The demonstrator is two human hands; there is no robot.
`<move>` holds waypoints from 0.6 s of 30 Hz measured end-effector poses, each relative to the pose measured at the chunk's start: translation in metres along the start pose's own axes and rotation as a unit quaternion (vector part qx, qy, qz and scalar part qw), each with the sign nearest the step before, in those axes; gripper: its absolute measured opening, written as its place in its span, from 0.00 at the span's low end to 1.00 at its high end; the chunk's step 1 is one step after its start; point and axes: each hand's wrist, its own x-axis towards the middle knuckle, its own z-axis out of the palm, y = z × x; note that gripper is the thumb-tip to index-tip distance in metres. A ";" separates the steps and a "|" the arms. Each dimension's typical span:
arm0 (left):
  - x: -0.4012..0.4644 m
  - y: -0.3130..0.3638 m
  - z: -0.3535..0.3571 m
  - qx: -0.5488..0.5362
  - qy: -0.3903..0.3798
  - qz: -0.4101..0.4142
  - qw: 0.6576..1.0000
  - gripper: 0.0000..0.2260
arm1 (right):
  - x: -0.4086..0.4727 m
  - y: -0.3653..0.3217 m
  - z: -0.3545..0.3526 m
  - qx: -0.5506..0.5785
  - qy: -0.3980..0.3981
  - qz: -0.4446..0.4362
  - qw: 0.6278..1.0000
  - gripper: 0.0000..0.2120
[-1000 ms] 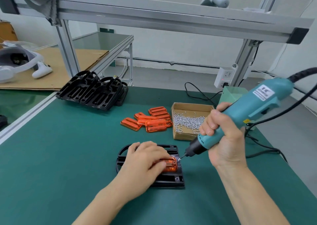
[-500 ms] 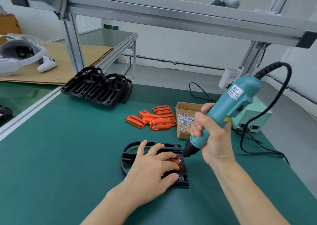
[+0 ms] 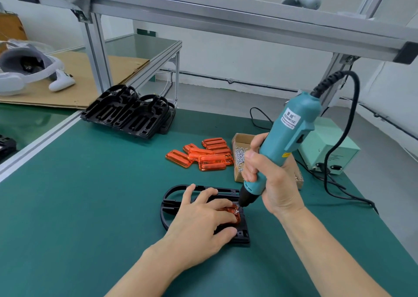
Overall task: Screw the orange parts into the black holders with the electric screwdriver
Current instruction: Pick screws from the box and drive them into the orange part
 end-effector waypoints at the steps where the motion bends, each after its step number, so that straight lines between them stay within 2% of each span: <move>1: 0.000 0.000 0.000 0.000 0.000 -0.001 1.000 0.18 | 0.000 0.000 0.000 -0.003 -0.008 -0.002 1.000 0.09; 8: 0.000 -0.001 0.002 -0.015 0.005 -0.004 1.000 0.17 | 0.000 -0.002 -0.004 -0.025 -0.032 -0.018 0.999 0.12; 12: 0.000 -0.001 0.002 -0.015 0.005 -0.005 1.000 0.17 | -0.003 -0.004 -0.005 -0.045 -0.043 -0.021 0.998 0.07; 18: 0.000 -0.002 0.003 -0.015 0.009 -0.004 1.000 0.17 | -0.002 -0.003 -0.008 -0.034 -0.051 -0.016 0.998 0.08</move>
